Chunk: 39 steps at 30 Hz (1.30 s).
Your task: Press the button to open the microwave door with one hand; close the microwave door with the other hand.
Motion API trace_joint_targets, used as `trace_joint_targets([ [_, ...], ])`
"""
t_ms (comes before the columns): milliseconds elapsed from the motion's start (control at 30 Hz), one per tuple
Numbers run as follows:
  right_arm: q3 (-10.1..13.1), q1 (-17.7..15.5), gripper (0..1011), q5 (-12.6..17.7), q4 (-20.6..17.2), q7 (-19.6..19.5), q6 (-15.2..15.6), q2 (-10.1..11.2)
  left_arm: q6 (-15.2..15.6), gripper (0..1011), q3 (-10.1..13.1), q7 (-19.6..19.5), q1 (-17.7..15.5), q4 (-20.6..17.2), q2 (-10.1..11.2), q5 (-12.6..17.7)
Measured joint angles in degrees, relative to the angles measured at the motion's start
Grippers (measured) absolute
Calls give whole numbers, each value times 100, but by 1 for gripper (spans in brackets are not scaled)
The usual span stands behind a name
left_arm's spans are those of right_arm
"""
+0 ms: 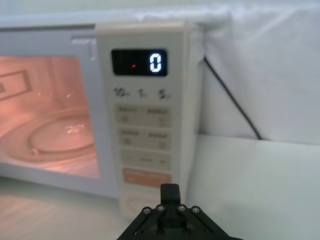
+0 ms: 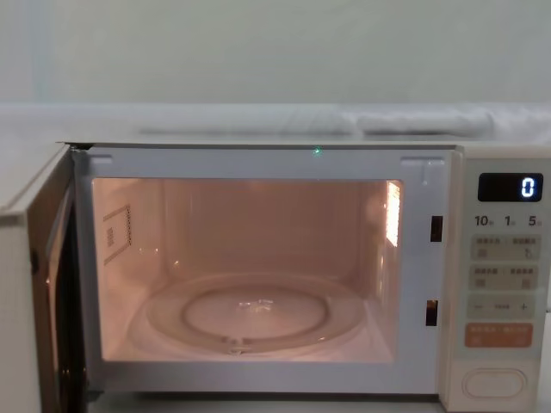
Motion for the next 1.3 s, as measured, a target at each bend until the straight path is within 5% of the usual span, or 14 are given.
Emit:
trace_joint_targets([
  [500,381,47,0,354,41,145,-178,131,0,1001,0,0,0,0,0,0],
  [933,219,230,0,818,264,528,-62,291,0,1001,0,0,0,0,0,0],
  [1300,213,232,0,834,269,538,-52,294,0,1001,0,0,0,0,0,0],
])
